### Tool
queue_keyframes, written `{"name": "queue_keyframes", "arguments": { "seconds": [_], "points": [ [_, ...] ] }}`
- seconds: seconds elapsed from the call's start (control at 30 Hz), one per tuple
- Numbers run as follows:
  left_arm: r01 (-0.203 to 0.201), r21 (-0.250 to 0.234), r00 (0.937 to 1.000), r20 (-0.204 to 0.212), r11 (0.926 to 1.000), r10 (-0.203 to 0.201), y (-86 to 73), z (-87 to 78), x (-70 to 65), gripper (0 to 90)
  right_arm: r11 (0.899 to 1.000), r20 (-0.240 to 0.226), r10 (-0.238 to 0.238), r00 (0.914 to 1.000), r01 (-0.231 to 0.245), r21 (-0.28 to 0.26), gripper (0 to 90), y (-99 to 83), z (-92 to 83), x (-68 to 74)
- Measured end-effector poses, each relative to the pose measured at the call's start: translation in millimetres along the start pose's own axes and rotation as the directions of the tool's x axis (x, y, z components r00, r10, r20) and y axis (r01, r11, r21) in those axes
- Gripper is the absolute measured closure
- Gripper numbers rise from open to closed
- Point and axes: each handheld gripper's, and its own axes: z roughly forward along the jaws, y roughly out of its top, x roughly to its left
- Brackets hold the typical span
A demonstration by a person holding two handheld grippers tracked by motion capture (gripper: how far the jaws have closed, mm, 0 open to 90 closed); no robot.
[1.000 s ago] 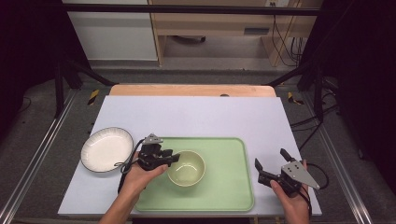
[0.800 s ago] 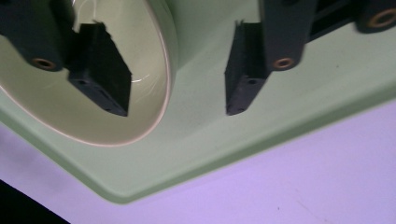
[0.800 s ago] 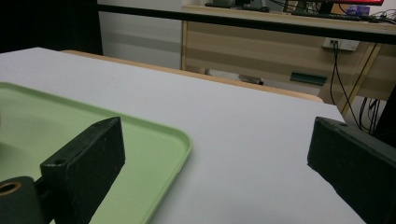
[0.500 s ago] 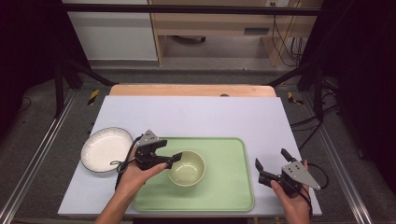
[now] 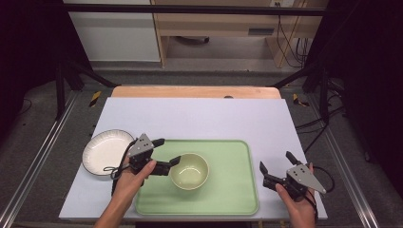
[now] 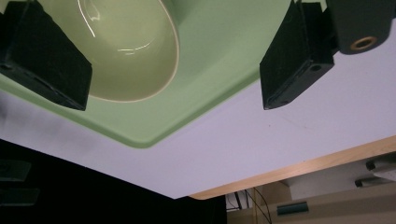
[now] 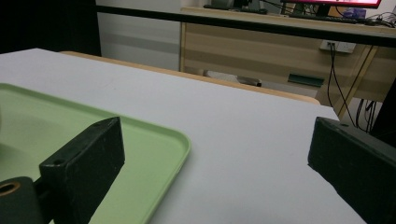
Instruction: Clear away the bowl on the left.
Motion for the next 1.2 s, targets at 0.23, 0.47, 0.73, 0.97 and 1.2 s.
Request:
{"name": "queue_keyframes", "arguments": {
  "seconds": [0.23,0.47,0.73,0.97,1.2],
  "points": [
    [-0.032,-0.036,0.9995,-0.009,0.9989,0.031,-8.7,-19.1,3.1,7.5,1.000,-0.001,0.002,1.0000,-0.002,-0.005,4.0,0.3,0.6,-0.9],
    [-0.010,-0.073,0.9991,-0.041,0.9973,0.007,-13.8,-42.0,16.0,6.2,1.000,-0.002,-0.003,1.0000,0.003,-0.004,4.0,0.6,0.3,0.2],
    [-0.014,-0.114,0.9925,-0.122,0.9934,0.000,-17.7,-63.8,38.7,5.4,1.000,0.001,0.001,1.0000,-0.001,-0.005,4.0,0.5,-1.0,-1.8],
    [-0.015,-0.107,0.9772,-0.212,0.9941,-0.008,-31.2,-88.6,66.0,5.0,1.000,0.003,0.002,1.0000,-0.002,-0.005,3.9,0.6,-1.3,-2.3],
    [-0.020,-0.128,0.9731,-0.230,0.9916,-0.010,-42.1,-116.9,89.5,5.9,1.000,-0.002,-0.001,1.0000,0.001,-0.007,4.0,0.5,-0.5,-1.2]
  ]
}}
